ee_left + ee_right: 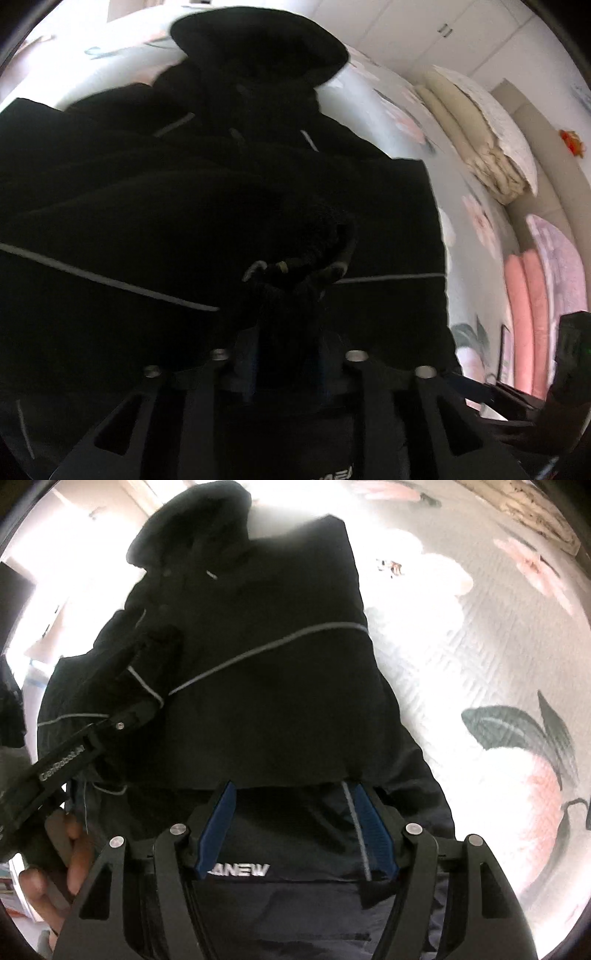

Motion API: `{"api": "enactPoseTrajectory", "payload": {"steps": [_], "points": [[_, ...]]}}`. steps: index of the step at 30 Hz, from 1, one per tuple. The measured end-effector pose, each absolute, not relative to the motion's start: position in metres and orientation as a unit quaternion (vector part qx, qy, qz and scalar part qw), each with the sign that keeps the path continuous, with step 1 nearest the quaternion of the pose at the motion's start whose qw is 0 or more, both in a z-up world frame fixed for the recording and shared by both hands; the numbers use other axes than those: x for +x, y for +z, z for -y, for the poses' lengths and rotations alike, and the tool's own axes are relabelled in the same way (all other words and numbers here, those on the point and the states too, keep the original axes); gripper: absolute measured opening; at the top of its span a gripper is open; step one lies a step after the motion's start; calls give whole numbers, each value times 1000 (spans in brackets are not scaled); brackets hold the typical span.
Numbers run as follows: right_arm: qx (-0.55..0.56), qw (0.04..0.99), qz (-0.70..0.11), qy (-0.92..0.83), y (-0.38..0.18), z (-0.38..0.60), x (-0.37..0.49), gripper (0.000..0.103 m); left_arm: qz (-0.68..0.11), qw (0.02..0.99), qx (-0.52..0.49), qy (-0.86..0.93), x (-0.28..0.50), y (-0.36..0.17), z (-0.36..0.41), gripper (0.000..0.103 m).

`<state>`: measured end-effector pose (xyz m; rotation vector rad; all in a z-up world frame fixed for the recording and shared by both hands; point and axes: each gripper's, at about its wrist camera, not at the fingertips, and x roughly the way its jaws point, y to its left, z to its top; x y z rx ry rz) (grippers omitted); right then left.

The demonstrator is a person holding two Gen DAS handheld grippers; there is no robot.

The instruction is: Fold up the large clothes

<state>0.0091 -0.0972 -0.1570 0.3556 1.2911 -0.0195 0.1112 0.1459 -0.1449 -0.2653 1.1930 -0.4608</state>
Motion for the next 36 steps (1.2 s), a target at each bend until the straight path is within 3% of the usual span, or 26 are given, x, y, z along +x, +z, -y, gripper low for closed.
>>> {"api": "enactPoseTrajectory", "payload": {"steps": [1,2,14,27,29,30,36], "points": [[164,783,-600,-7,-158,99,9,71,-561,779,-146,-239,111,-146,-147,65],[163,781,-603,-3,-160,101,9,71,-566,764,-174,-256,110,-145,-149,76],[198,799,-558,106,-127,91,46,72,-551,775,-216,-221,66,-99,-202,77],[262,773,-563,133,-167,33,94,71,-534,806,-203,-152,55,-81,-291,77],[283,768,-556,145,-167,34,96,50,-532,810,-198,-146,56,-78,-296,77],[276,771,-557,141,-165,34,95,32,-532,814,-188,-139,57,-78,-298,77],[229,820,-515,99,-106,50,73,24,-504,849,-113,-112,79,-50,-298,77]]}}
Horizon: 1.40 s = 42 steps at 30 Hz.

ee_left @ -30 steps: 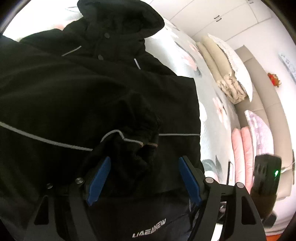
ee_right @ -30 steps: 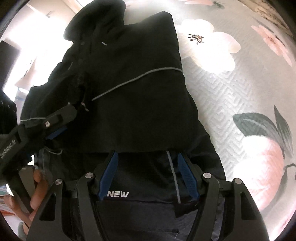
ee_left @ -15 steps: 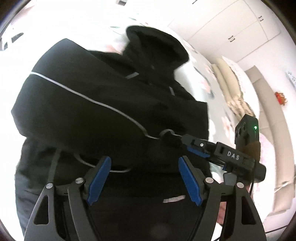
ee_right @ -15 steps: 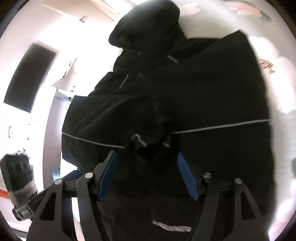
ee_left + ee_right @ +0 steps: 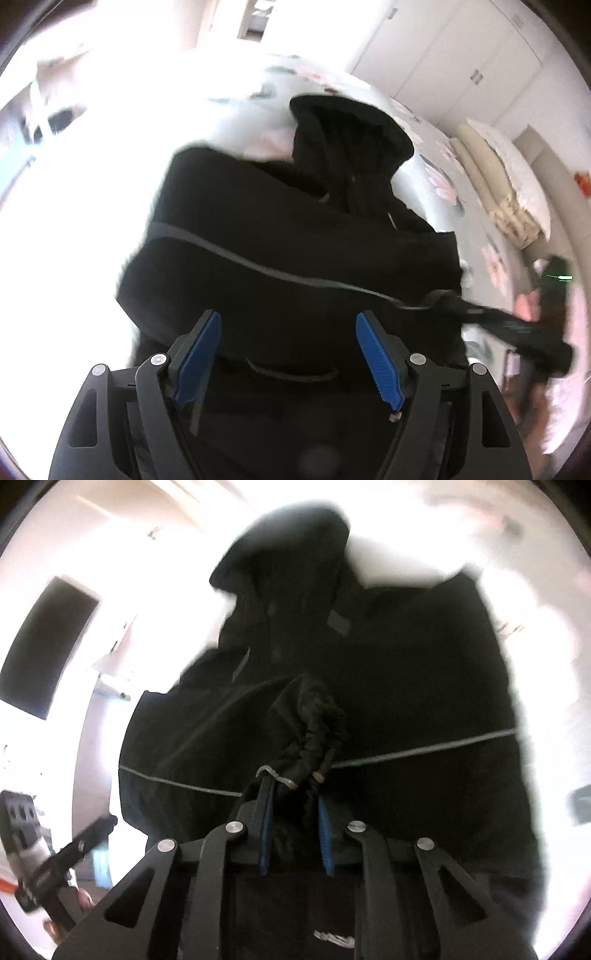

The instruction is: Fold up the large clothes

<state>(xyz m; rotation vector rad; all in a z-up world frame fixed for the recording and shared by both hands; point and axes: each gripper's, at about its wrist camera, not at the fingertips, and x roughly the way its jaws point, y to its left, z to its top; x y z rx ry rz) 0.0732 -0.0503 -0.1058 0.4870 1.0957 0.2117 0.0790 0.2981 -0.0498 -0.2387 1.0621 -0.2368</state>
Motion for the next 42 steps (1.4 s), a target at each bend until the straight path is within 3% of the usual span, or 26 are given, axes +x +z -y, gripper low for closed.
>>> {"api": "enactPoseTrajectory", "payload": {"steps": [3,6,11,14,17,22,27,33,34,37,42], "points": [[207,853,-476,50,-62,83,57,24,-493,859,-77,-118,101,-47,-286,77],[175,871,-459,-4,-45,113,54,24,-524,840,-68,-125,127,-79,-279,77],[107,844,-521,-64,-111,133,85,20,-570,817,31,-82,148,-144,-264,74],[168,810,-558,-62,-152,156,85,20,-561,821,56,-88,147,-143,-260,75],[182,809,-555,-64,-156,160,74,20,-558,822,71,-88,147,-142,-256,75],[183,831,-523,-43,-111,138,68,34,-535,835,48,-118,143,-109,-250,75],[131,856,-499,30,-72,77,90,34,-510,846,38,-149,150,-85,-242,75],[19,820,-572,3,-139,26,114,31,-564,815,53,-117,167,-139,-252,75],[19,806,-592,-2,-157,32,111,25,-563,815,45,-130,164,-148,-258,75],[82,793,-604,12,-182,52,112,20,-550,820,72,-140,158,-154,-253,75],[119,776,-619,9,-182,60,126,19,-549,819,81,-145,159,-134,-244,76]]}}
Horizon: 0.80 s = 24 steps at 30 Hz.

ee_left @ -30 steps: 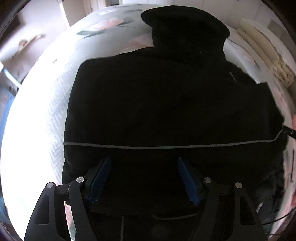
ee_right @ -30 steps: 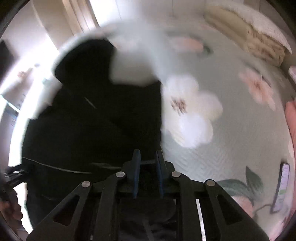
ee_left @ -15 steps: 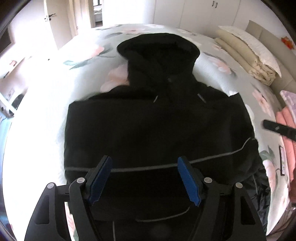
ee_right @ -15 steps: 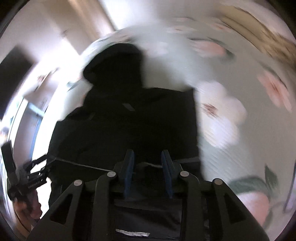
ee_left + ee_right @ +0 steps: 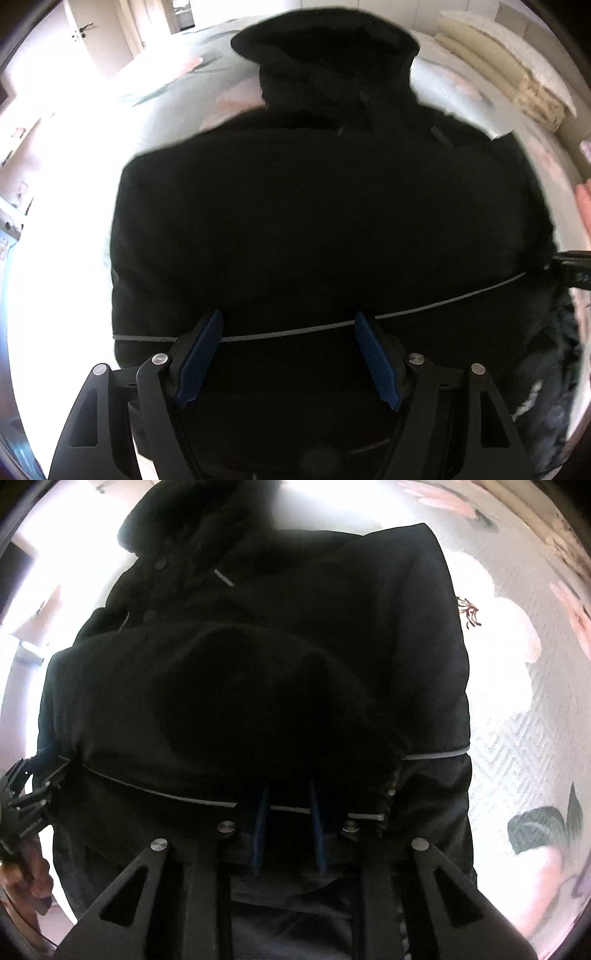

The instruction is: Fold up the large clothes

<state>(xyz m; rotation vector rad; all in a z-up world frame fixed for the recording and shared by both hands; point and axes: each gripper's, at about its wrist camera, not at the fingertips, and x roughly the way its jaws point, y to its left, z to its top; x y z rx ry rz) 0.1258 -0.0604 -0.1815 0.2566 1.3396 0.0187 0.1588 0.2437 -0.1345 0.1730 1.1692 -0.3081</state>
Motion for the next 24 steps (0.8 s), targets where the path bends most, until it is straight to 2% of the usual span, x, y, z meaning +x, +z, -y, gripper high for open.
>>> {"api": "enactPoseTrajectory", "payload": {"steps": [2,4,7,12,15,17,19,22,24], "points": [[118,777,-618,18,-167,61,127,23,-530,831,63,-157,161,-111,-248,76],[116,791,-600,23,-149,60,130,35,-508,845,43,-164,166,-91,-253,76],[115,816,-566,35,-119,54,152,48,-509,846,17,-158,188,-86,-259,76],[91,809,-578,50,-138,37,185,48,-569,813,29,-119,219,-138,-269,76],[84,784,-614,43,-179,39,182,47,-563,816,46,-123,211,-149,-267,76],[94,788,-606,47,-185,43,181,46,-560,817,61,-120,210,-149,-262,76],[90,785,-611,51,-184,43,183,47,-556,822,56,-110,208,-137,-260,74],[98,781,-612,74,-167,47,188,48,-495,858,51,-126,209,-91,-258,72],[100,804,-579,90,-136,55,197,48,-463,875,49,-134,224,-63,-253,73]]}}
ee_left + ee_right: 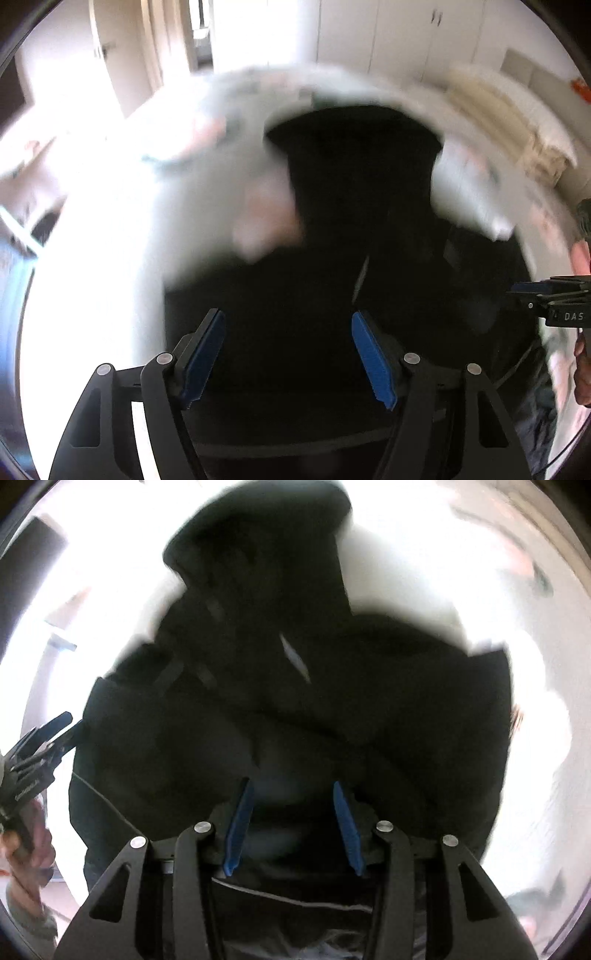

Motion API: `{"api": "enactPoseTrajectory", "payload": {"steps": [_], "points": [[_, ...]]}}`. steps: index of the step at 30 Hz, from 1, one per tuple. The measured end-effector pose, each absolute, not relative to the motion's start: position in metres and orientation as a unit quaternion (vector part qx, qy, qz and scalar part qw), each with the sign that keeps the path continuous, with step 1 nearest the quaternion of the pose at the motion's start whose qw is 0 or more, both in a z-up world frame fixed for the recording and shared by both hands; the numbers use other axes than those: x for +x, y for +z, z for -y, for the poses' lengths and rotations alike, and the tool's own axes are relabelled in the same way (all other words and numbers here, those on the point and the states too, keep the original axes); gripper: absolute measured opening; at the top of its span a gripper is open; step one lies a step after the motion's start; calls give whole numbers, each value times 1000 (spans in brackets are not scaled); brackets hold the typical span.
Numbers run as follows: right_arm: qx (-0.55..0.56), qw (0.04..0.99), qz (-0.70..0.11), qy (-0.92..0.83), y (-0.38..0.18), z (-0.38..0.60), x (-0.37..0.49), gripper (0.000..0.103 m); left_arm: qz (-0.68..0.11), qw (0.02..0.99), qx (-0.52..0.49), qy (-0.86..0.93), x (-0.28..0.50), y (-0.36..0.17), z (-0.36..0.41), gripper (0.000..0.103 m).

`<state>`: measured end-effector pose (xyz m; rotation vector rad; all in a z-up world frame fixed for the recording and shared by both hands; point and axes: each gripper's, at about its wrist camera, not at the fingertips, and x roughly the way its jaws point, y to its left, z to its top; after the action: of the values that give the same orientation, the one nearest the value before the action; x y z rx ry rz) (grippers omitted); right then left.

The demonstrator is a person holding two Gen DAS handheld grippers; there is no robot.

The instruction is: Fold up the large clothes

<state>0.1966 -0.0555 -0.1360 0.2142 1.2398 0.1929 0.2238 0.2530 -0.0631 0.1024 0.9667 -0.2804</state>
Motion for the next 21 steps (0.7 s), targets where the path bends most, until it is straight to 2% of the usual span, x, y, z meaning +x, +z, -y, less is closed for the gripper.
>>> {"api": "enactPoseTrajectory", "payload": {"steps": [4,6,8,12,16,18,19,20,21], "points": [[111,857,-496,80,-81,77,240,56,-445,881,11,-160,298,-39,-238,73],[111,874,-467,68,-68,85,272,64,-436,885,5,-165,338,-44,-230,73],[104,886,-447,59,-63,94,300,66,-439,883,-9,-168,376,-51,-223,73],[102,886,-449,58,-82,91,353,66,-468,868,-41,-160,440,-79,-211,73],[123,873,-470,47,-117,93,399,66,-501,850,-55,-153,469,-117,-211,71],[163,860,-481,51,-139,100,415,66,-508,850,-37,-136,480,-132,-211,42],[166,857,-486,46,-147,98,420,59,-519,844,-38,-128,484,-139,-212,16],[154,858,-489,30,-152,98,428,46,-521,843,-56,-123,485,-144,-218,11],[138,862,-488,12,-157,97,433,18,-515,844,-76,-127,488,-144,-225,9]]}}
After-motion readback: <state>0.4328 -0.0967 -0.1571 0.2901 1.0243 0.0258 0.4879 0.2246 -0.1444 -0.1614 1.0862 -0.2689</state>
